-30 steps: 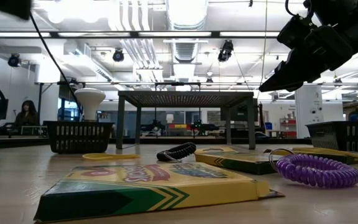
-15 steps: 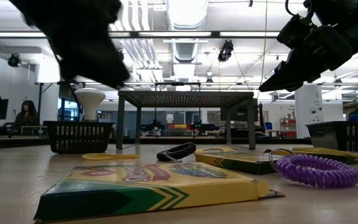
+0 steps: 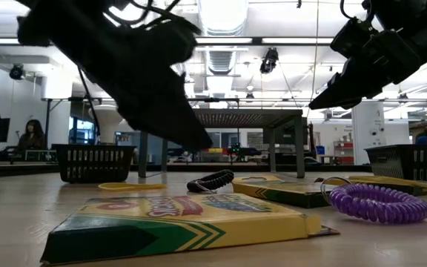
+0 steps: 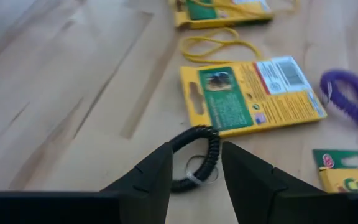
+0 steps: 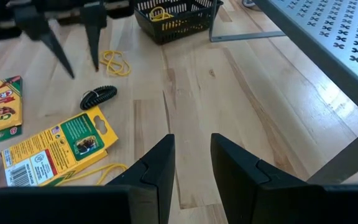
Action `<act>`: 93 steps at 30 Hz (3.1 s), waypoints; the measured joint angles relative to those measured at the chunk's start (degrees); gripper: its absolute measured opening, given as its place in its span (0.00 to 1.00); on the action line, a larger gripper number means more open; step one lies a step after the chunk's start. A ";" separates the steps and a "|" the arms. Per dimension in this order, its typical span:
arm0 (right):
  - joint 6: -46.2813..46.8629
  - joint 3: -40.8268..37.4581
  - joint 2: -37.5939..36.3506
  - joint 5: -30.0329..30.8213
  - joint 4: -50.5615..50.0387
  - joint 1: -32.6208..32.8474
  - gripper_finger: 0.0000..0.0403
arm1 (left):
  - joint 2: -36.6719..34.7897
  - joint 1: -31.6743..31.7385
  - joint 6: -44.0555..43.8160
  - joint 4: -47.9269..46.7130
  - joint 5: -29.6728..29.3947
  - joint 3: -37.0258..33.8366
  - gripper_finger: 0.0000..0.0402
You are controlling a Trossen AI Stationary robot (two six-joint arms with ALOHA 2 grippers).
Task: Pick & Place Office Desk Supplies
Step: Put the black spring keychain into the bottom black bin
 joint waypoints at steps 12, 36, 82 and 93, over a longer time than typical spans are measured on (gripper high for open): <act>0.00 0.00 -0.01 0.00 0.01 0.00 0.25 | 4.95 0.19 7.41 0.01 0.42 3.92 0.36; 0.00 0.00 -0.01 0.00 -0.39 0.00 0.25 | 9.00 0.22 3.70 -0.33 2.55 4.07 0.36; 0.01 0.00 -0.02 -0.02 -0.50 0.00 0.25 | -24.58 -21.93 -48.53 -54.06 22.32 3.83 0.07; 0.00 0.00 -0.02 -0.02 -0.50 0.00 0.25 | -24.41 -22.07 -57.30 -56.63 28.89 -2.73 0.11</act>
